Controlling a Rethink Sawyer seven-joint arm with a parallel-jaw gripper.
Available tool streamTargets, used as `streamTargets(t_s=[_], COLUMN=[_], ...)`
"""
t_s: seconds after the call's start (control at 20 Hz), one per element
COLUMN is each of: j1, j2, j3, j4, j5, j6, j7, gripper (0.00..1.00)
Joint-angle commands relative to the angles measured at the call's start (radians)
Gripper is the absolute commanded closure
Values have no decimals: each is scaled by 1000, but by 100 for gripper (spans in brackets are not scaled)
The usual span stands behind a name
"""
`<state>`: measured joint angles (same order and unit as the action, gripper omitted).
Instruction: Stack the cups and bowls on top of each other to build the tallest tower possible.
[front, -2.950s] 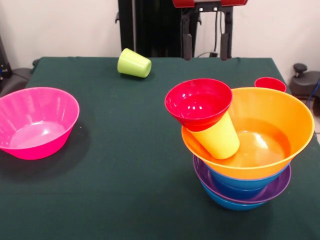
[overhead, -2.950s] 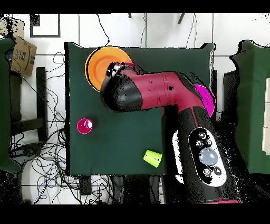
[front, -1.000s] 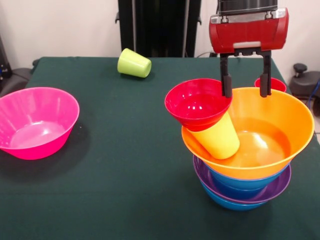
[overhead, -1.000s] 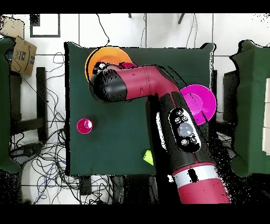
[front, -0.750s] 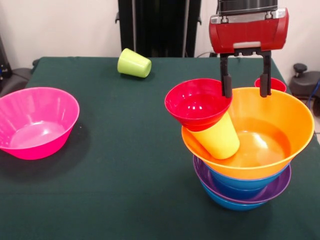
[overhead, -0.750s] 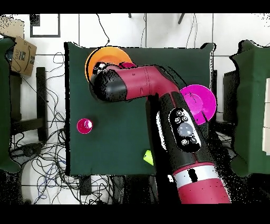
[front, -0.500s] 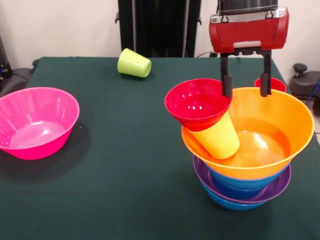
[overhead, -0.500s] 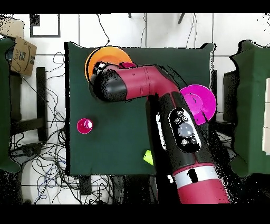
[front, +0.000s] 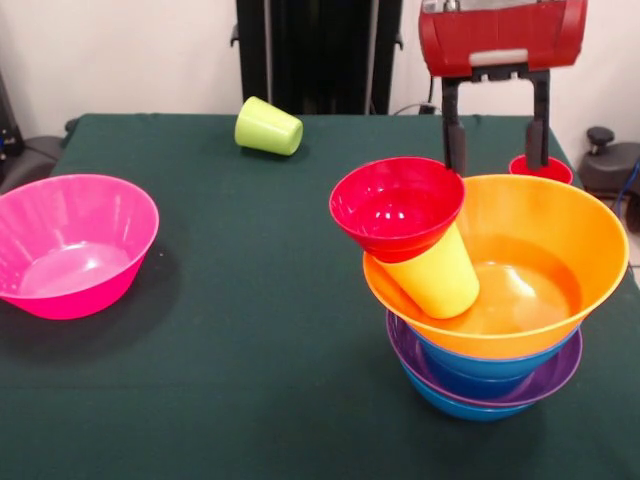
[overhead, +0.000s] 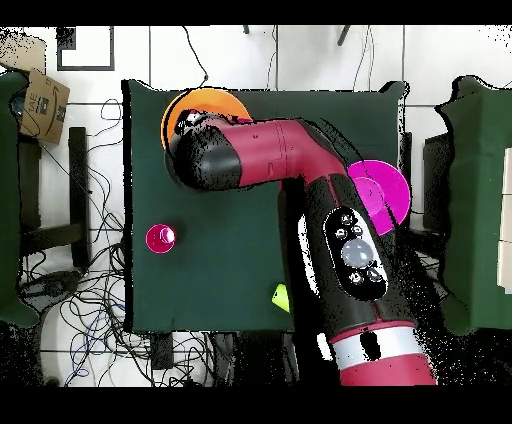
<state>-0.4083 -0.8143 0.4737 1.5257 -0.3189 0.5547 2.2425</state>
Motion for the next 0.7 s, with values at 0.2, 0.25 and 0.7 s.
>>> streamTargets(t_s=[0.2, 0.25, 0.7], j1=[-25, -29, -53], j2=[-29, -27, 62], j3=[32, 35, 54], j4=[-86, -91, -202], j5=[22, 21, -17], j6=[225, 232, 292], j7=[-135, -143, -228], gripper=[0, 0, 0])
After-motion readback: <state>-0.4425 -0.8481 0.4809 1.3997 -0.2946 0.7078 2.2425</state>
